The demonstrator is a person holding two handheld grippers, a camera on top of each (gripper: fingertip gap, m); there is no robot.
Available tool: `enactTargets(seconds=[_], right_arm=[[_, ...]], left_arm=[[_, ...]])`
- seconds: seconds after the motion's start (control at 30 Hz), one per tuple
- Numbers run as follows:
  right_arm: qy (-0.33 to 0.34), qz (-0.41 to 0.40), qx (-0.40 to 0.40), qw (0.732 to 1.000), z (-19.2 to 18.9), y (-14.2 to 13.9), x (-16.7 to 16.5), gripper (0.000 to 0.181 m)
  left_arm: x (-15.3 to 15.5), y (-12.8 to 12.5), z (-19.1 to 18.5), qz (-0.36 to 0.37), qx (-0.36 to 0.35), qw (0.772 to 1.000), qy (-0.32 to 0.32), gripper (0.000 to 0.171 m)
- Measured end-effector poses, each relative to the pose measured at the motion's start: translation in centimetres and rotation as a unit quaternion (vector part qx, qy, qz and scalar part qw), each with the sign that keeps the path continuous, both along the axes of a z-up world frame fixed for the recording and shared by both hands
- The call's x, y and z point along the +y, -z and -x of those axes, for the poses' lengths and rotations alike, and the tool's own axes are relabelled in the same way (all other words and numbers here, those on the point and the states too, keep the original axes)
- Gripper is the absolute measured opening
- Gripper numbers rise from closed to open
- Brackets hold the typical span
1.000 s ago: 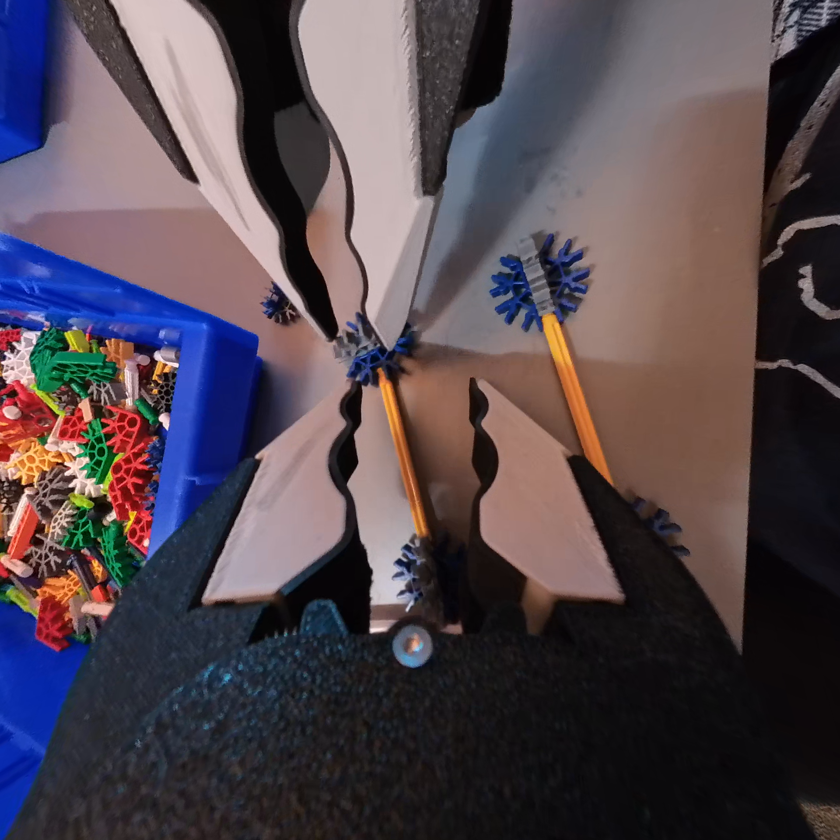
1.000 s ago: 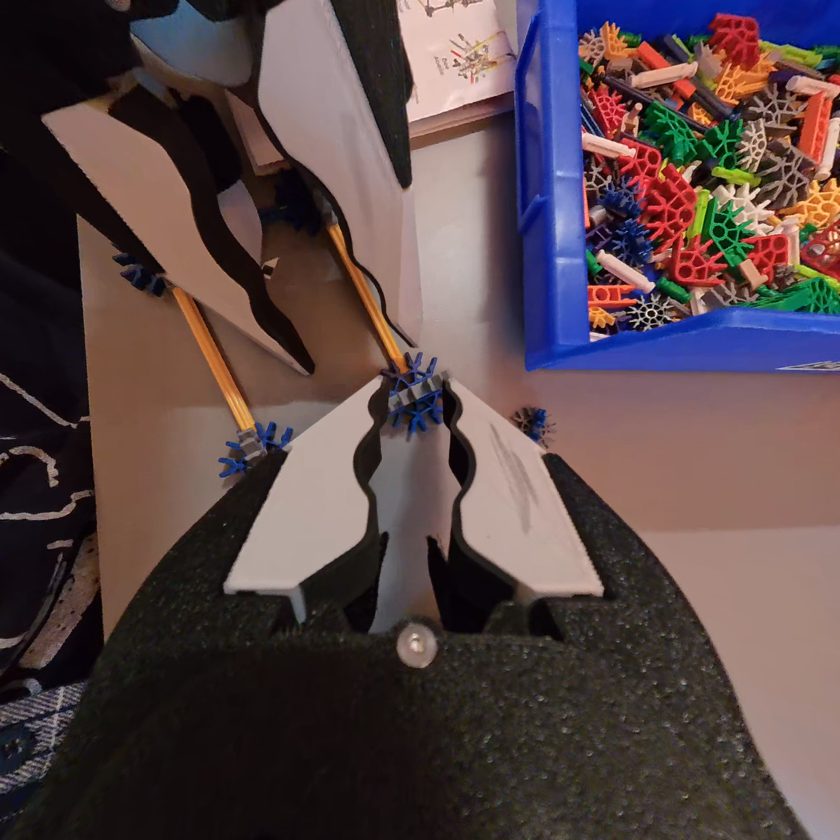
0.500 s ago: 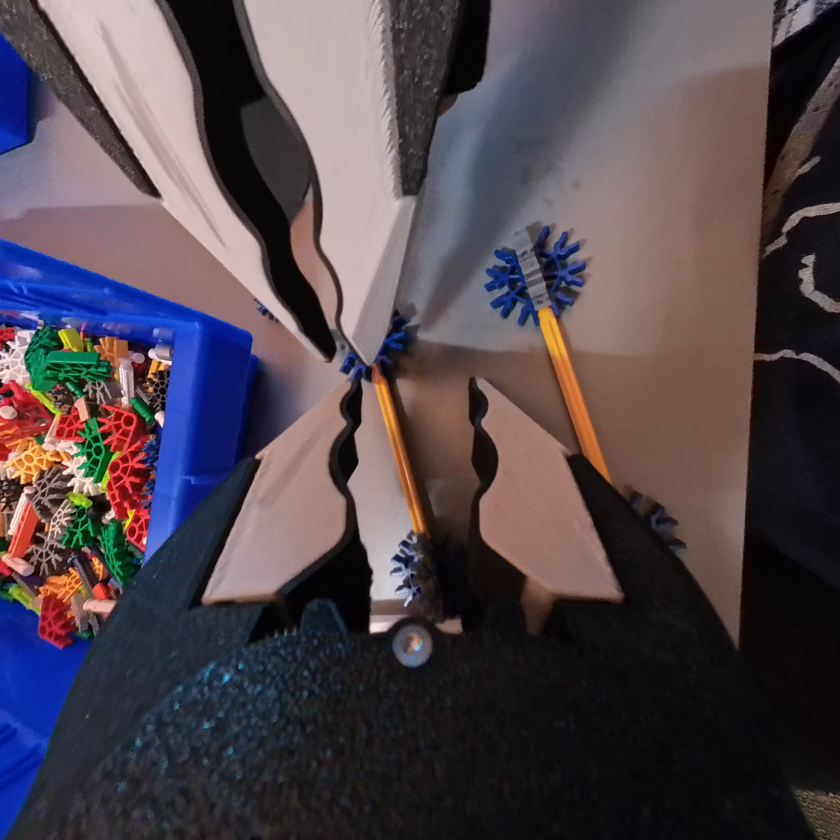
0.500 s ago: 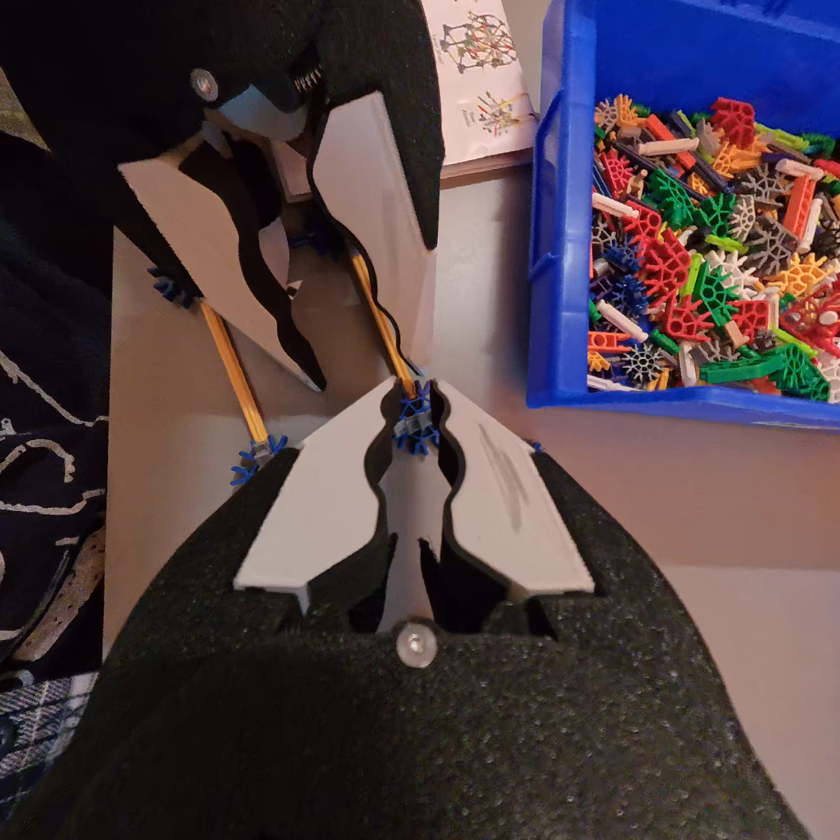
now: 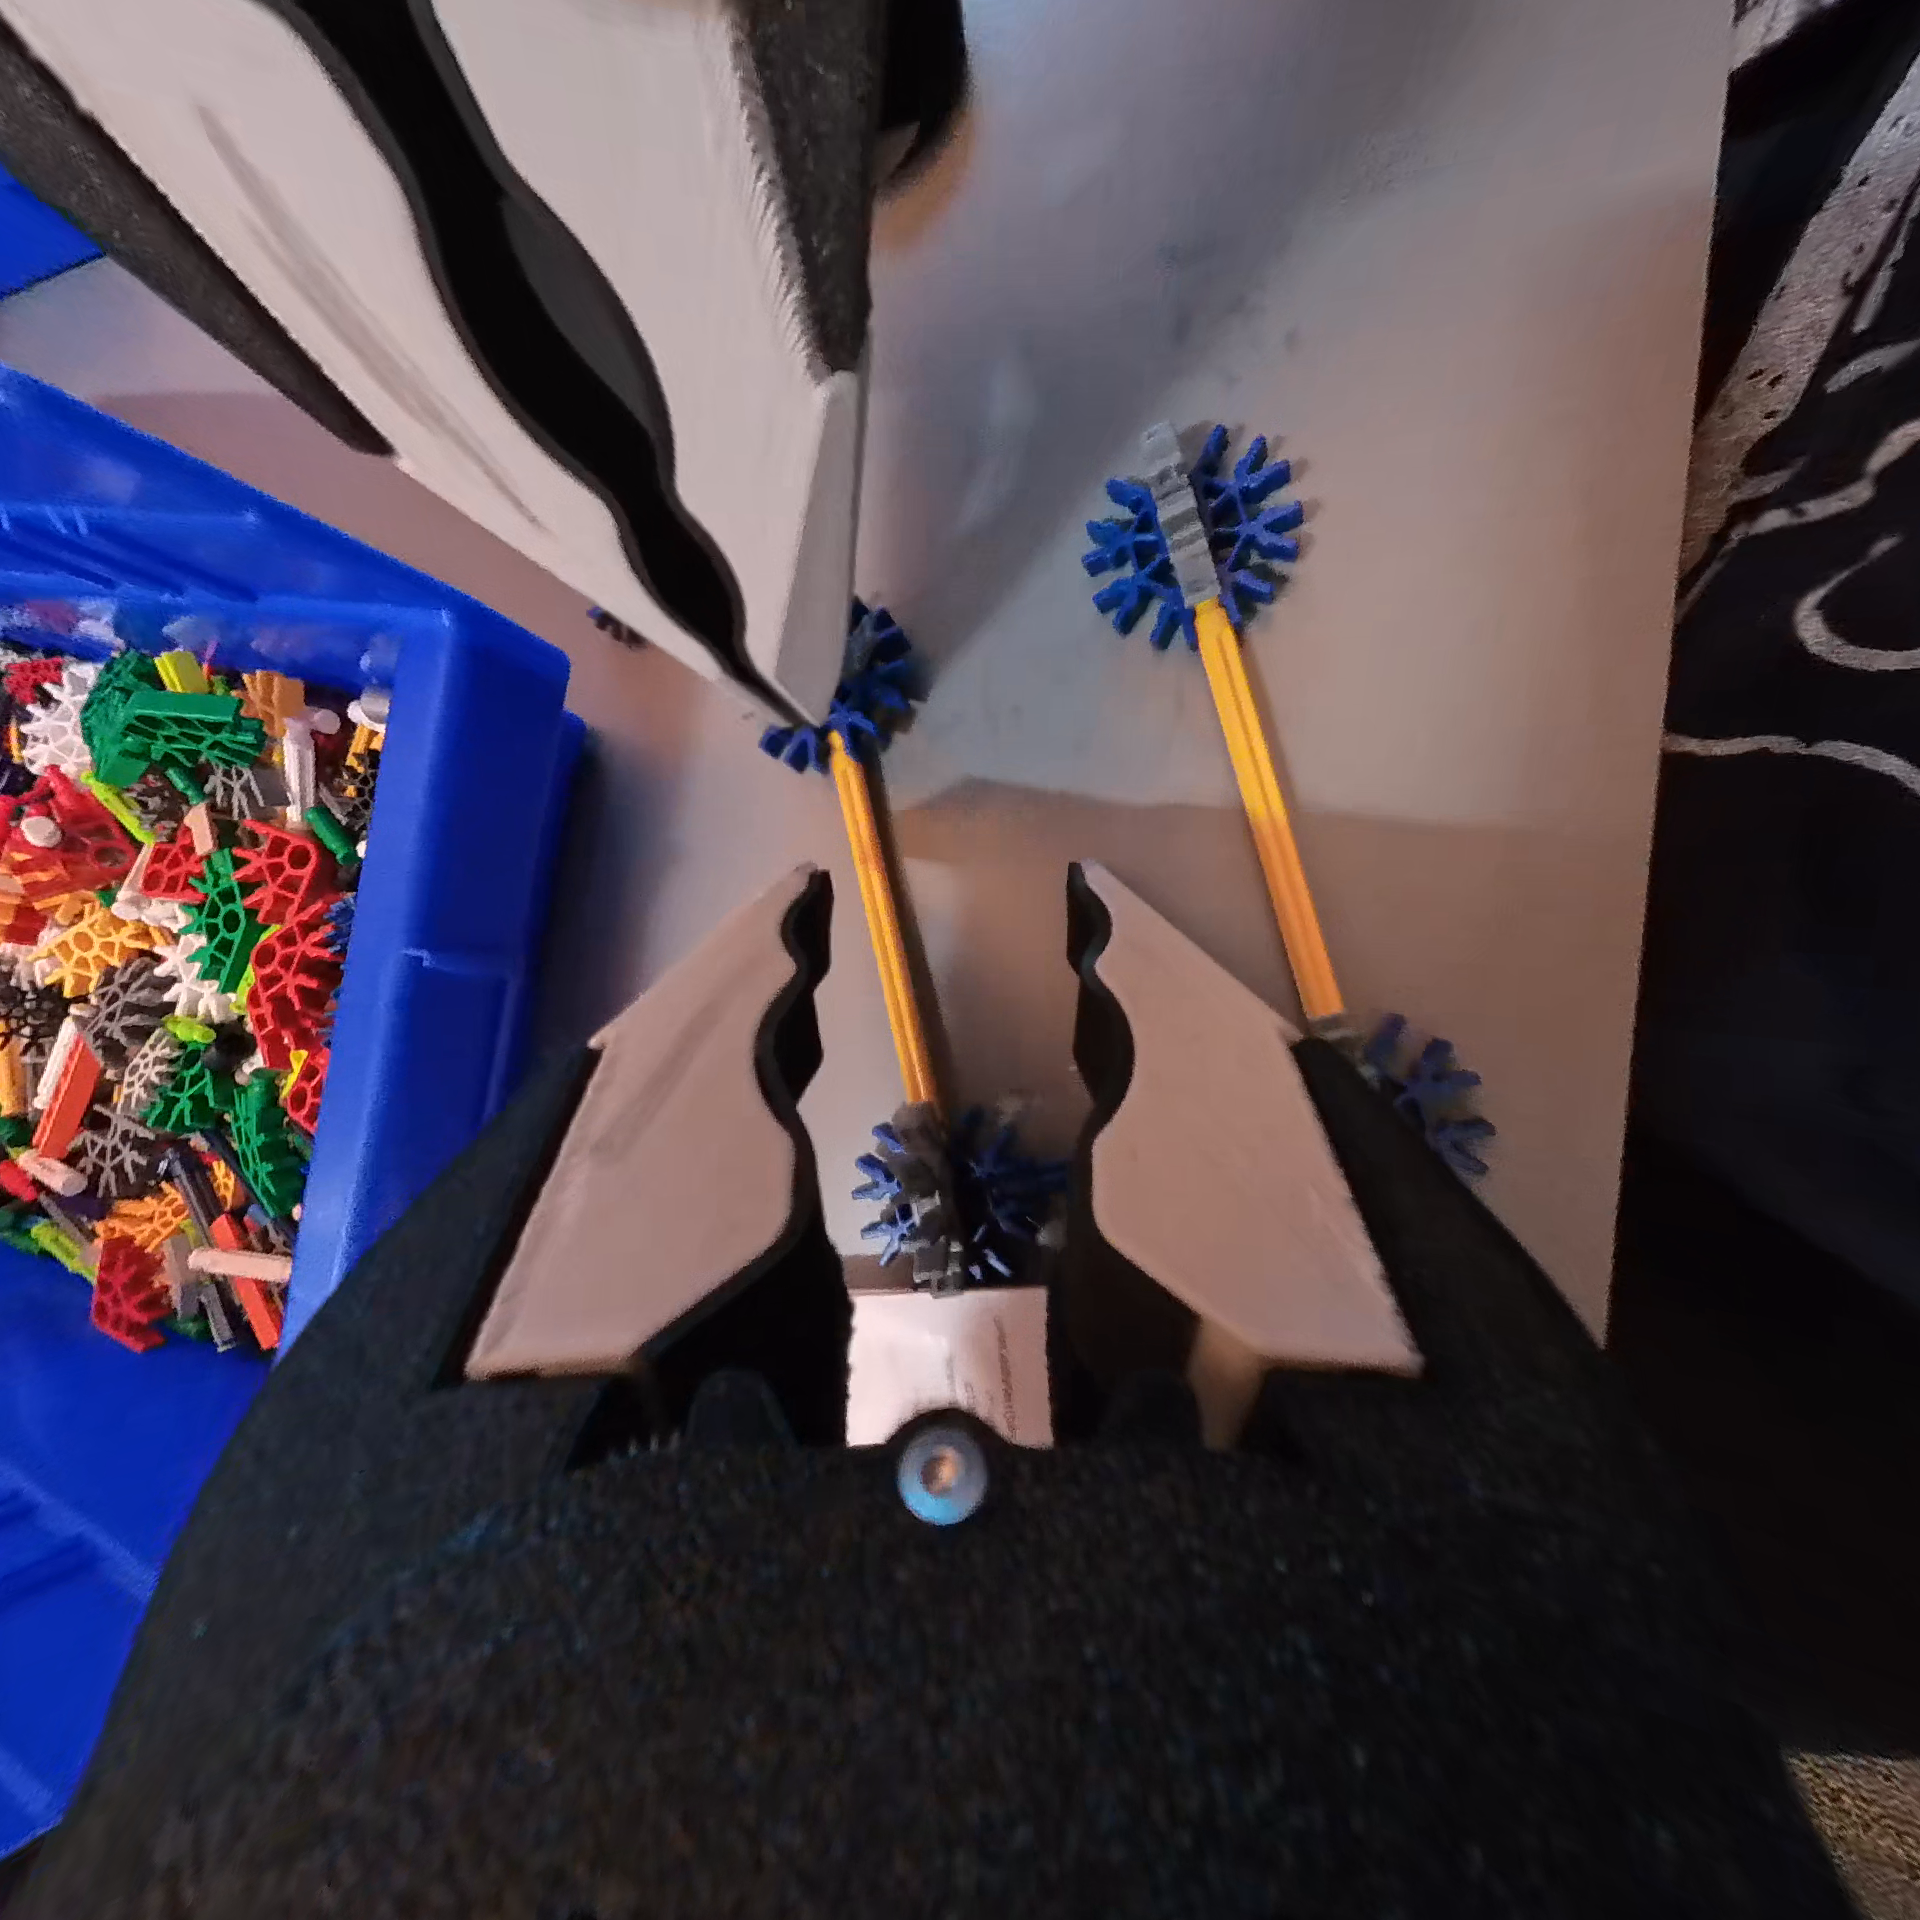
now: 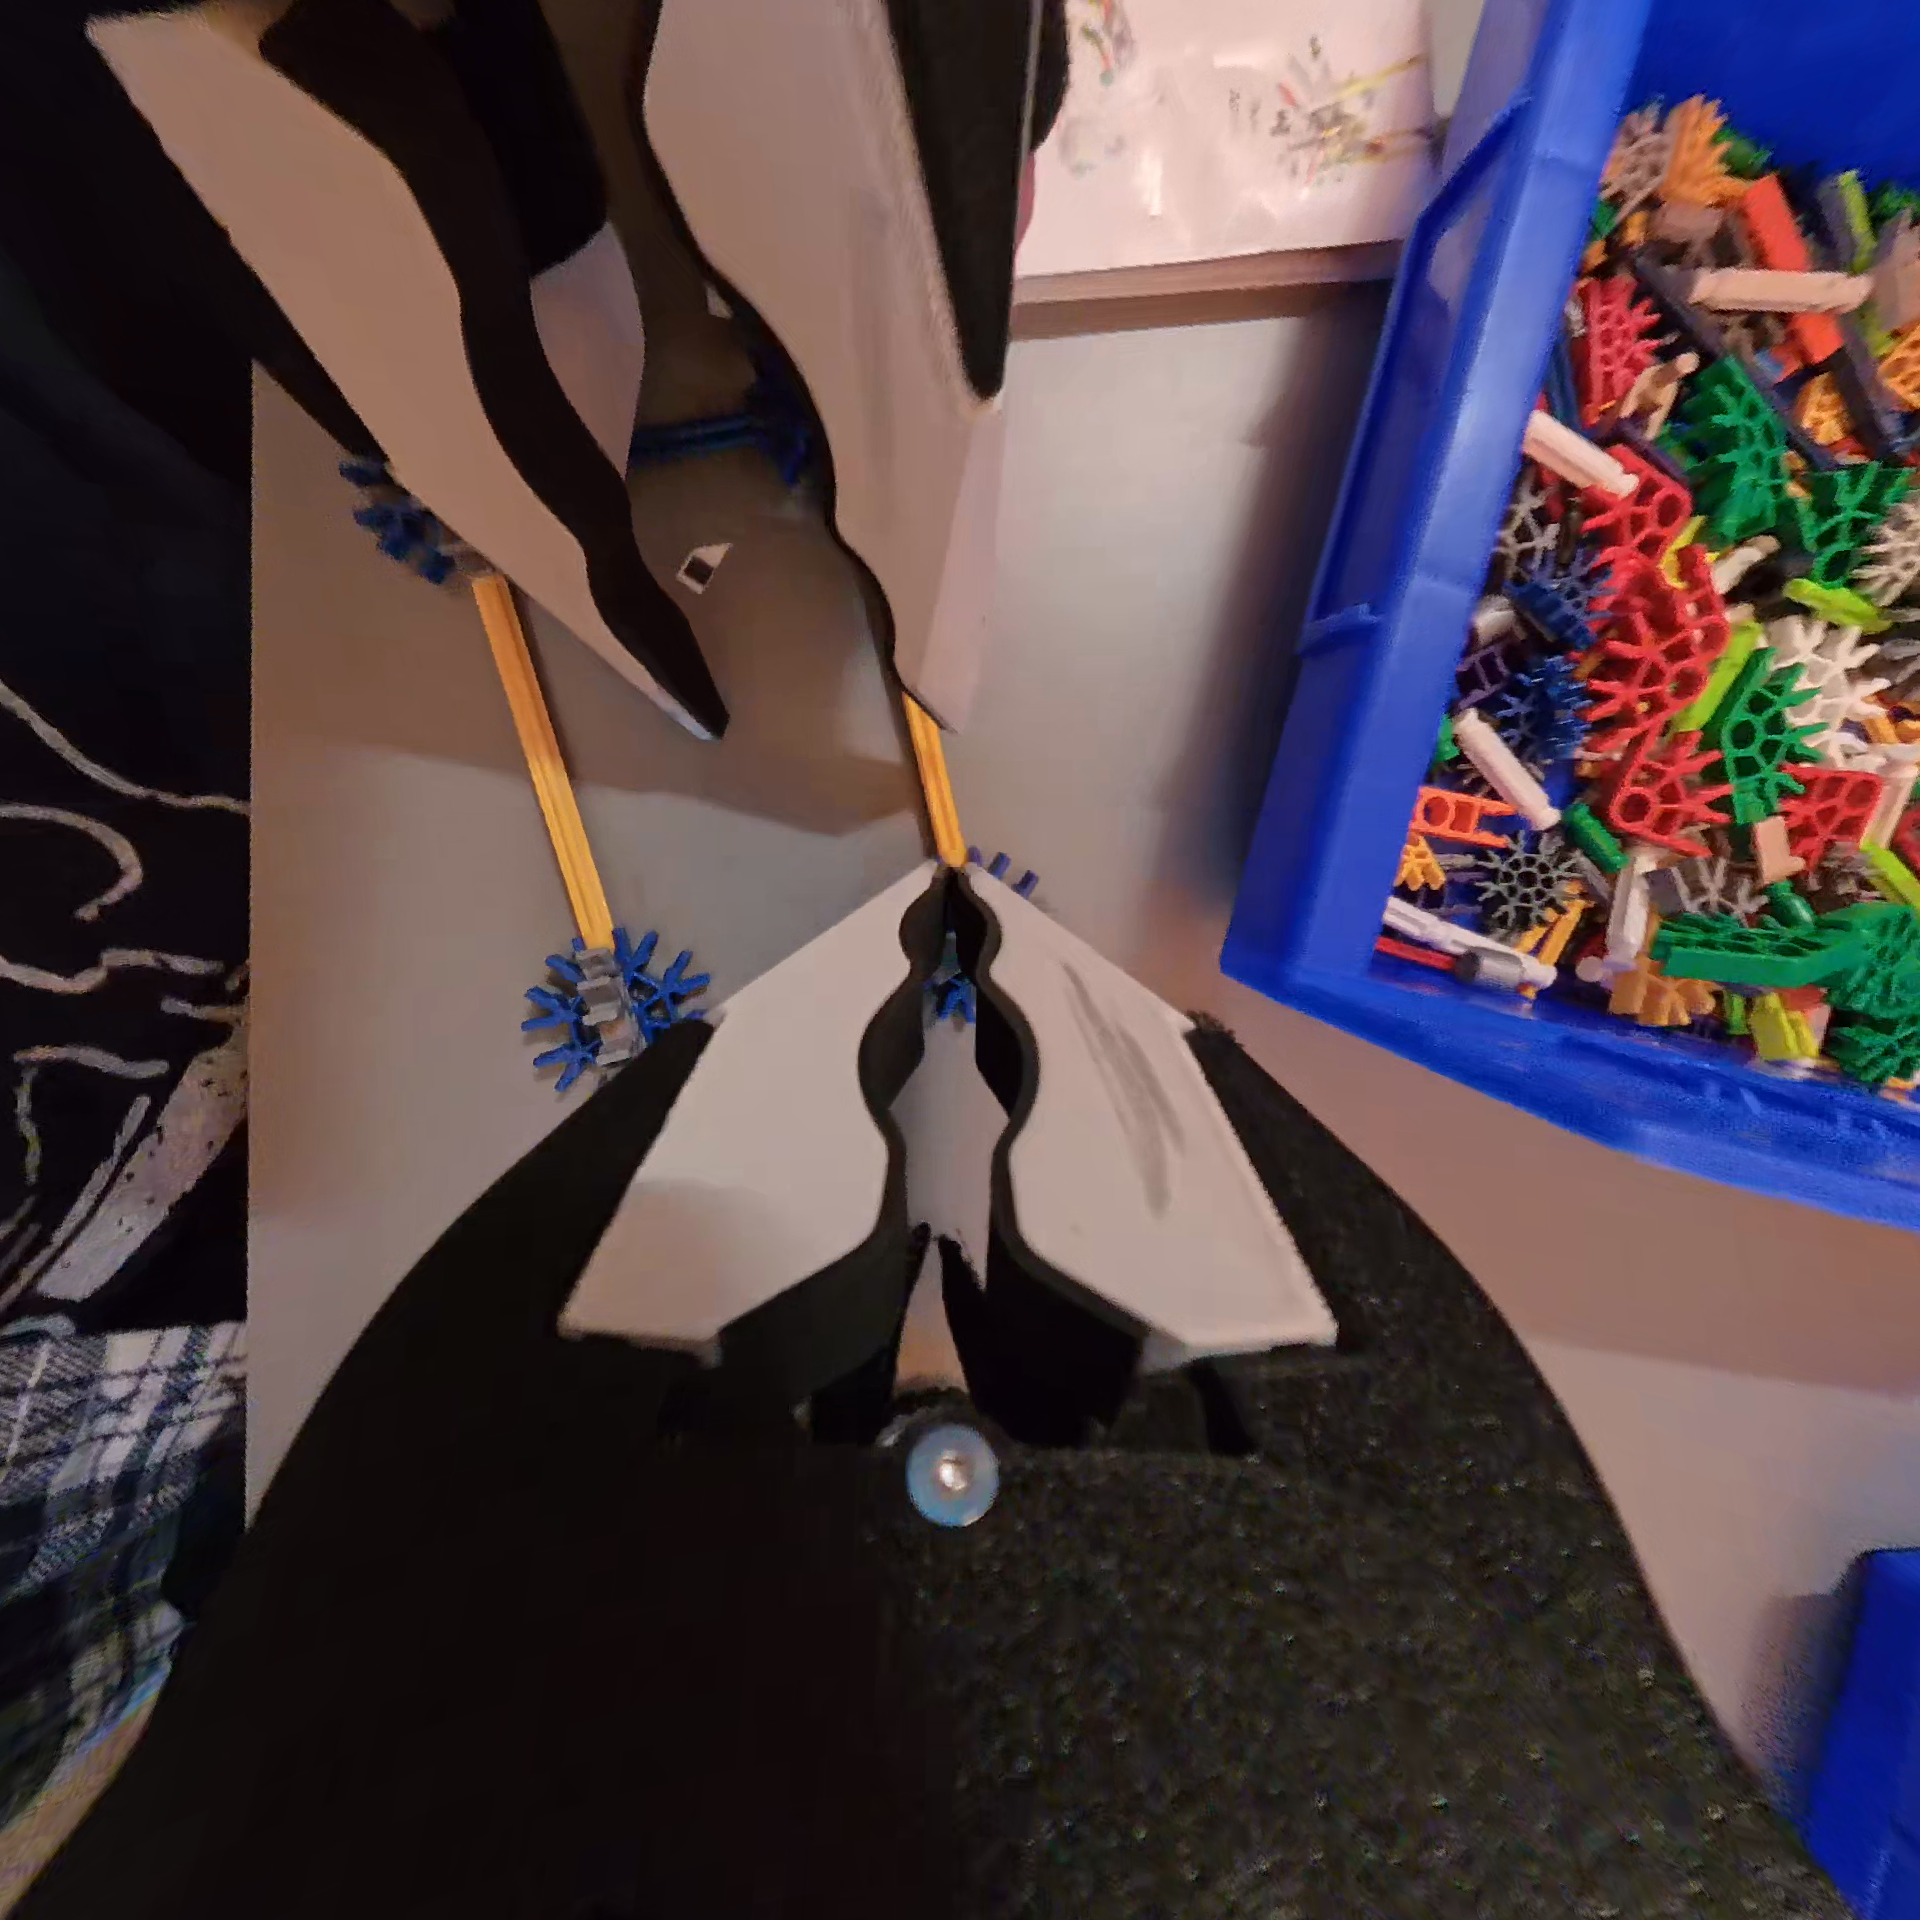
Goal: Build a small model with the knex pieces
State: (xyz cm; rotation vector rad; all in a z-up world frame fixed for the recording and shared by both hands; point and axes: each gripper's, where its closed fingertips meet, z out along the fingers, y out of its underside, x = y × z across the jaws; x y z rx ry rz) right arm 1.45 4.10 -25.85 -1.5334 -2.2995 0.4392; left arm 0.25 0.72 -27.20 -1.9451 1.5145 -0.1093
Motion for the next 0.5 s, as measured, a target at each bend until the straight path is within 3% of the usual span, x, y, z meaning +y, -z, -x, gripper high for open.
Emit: enactTargets(seconds=[0.2,0.5], right_arm=[[-0.015,-0.042,-0.054,0.998,-0.3,1.4,0.3,0.003],[-0.017,-0.052,-0.071,0.996,-0.1,1.6,0.6,0.003]], left_arm=[[-0.3,0.3,0.2,0.003,-0.005,1.000,0.000,0.043],[-0.4,0.4,0.3,0.003,-0.013,1.000,0.002,0.043]])
